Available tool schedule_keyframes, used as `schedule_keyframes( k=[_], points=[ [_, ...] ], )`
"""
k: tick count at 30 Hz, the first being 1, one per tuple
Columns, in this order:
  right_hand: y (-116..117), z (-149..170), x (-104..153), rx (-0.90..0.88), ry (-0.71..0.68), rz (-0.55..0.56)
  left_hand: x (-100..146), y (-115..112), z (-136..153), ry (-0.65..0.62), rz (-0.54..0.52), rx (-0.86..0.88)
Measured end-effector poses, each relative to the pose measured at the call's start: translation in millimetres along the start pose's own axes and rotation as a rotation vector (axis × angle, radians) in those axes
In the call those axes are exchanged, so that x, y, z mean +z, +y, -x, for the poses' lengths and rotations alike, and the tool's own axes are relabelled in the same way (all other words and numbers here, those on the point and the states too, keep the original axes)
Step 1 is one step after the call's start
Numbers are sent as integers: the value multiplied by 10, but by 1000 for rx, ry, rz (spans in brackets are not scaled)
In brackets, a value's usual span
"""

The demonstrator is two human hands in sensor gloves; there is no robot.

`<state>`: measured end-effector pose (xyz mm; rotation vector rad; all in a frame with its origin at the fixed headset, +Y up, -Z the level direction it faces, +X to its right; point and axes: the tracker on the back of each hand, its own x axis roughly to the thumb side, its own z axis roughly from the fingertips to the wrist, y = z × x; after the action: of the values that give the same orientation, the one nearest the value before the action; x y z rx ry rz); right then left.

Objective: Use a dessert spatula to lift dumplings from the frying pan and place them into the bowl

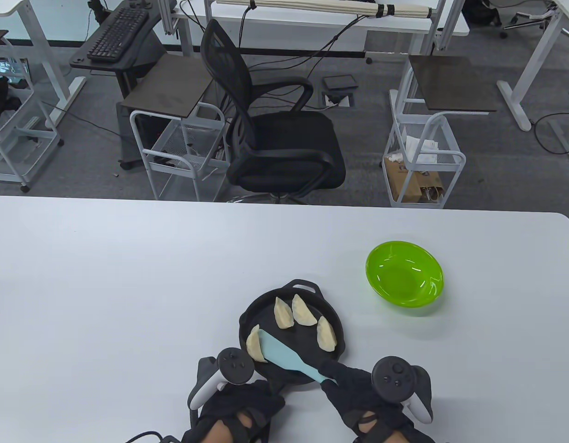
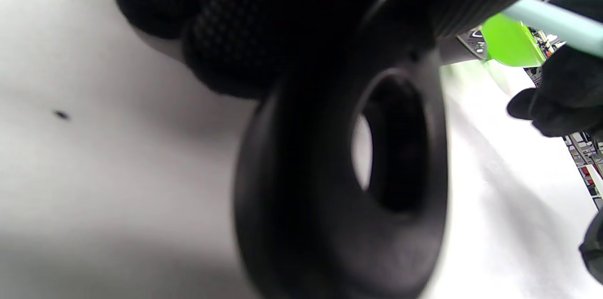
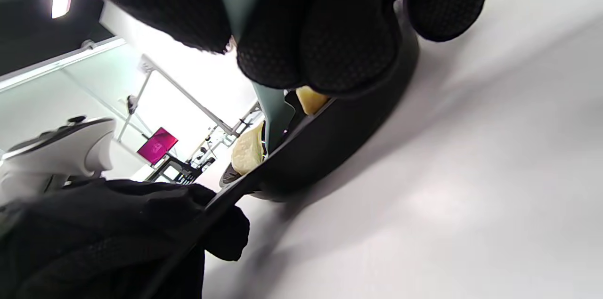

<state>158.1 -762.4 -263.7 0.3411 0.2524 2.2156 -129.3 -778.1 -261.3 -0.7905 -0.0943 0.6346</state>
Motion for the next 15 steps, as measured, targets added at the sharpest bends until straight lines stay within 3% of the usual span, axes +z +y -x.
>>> schedule_keyframes(
  k=[15],
  points=[
    [145,336,-90,-308,202,-174,-6,10,10,5,2,-4]
  ],
)
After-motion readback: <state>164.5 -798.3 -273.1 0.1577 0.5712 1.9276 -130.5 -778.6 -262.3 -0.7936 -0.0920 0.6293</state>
